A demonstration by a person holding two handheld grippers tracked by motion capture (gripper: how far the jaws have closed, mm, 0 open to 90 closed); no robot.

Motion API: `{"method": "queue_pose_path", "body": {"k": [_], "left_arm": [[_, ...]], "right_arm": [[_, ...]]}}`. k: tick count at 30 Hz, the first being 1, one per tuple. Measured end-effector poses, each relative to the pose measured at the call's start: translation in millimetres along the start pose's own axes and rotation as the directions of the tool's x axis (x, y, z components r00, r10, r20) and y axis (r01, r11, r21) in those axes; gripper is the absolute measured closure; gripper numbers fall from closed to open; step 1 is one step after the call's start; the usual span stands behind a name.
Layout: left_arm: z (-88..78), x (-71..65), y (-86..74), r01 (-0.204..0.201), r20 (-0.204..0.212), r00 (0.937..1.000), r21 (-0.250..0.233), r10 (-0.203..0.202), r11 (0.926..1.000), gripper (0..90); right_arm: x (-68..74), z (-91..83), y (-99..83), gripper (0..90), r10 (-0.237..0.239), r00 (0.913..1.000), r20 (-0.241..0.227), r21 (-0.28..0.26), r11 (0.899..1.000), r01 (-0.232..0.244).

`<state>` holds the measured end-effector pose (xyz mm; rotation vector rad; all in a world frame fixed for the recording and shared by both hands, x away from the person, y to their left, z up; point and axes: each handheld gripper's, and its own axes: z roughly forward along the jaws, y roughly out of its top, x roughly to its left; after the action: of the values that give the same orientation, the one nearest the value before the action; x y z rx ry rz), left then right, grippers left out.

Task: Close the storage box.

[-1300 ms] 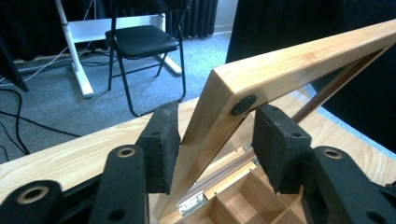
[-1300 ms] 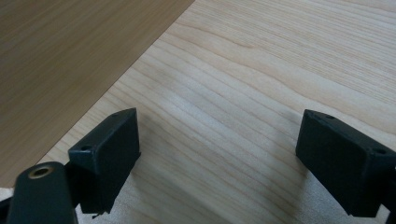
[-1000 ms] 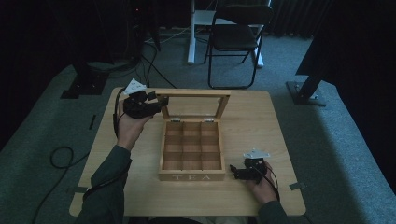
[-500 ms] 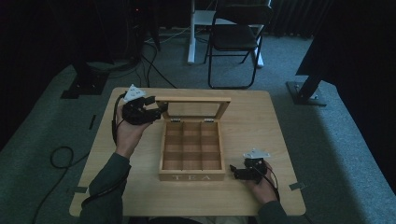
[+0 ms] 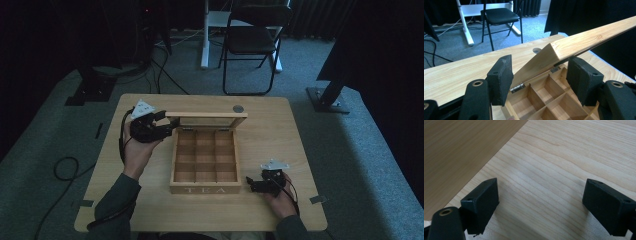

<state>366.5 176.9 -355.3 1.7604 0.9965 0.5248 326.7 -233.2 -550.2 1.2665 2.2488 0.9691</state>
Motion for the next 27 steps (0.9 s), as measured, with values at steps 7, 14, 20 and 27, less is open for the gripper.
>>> {"method": "queue_pose_path", "body": {"k": [7, 14, 20, 27], "left_arm": [[-1.1, -2.2, -3.9, 0.012, 0.007, 0.9999, -0.001, -0.012, 0.9999, 38.3], [-3.0, -6.3, -10.2, 0.019, 0.013, 0.9997, -0.001, -0.019, 0.9998, 38.3], [-4.6, -7.9, -14.0, 0.023, 0.019, 0.9996, 0.001, -0.023, 0.9997, 38.4], [-7.1, -11.0, -21.9, 0.027, 0.027, 0.9993, -0.001, -0.027, 0.9996, 38.3]], "right_arm": [[0.0, 0.0, 0.0, 13.2, 0.000, 1.0000, 0.000, 0.000, 1.000, 0.000], [0.0, 0.0, 0.0, 13.1, 0.000, 1.0000, 0.001, -0.001, 1.000, 0.000], [0.1, 0.0, 0.0, 13.1, 0.002, 1.0000, 0.000, 0.000, 1.000, -0.002], [0.1, 0.0, 0.0, 13.1, 0.001, 1.0000, 0.000, 0.000, 1.000, -0.001]]}}
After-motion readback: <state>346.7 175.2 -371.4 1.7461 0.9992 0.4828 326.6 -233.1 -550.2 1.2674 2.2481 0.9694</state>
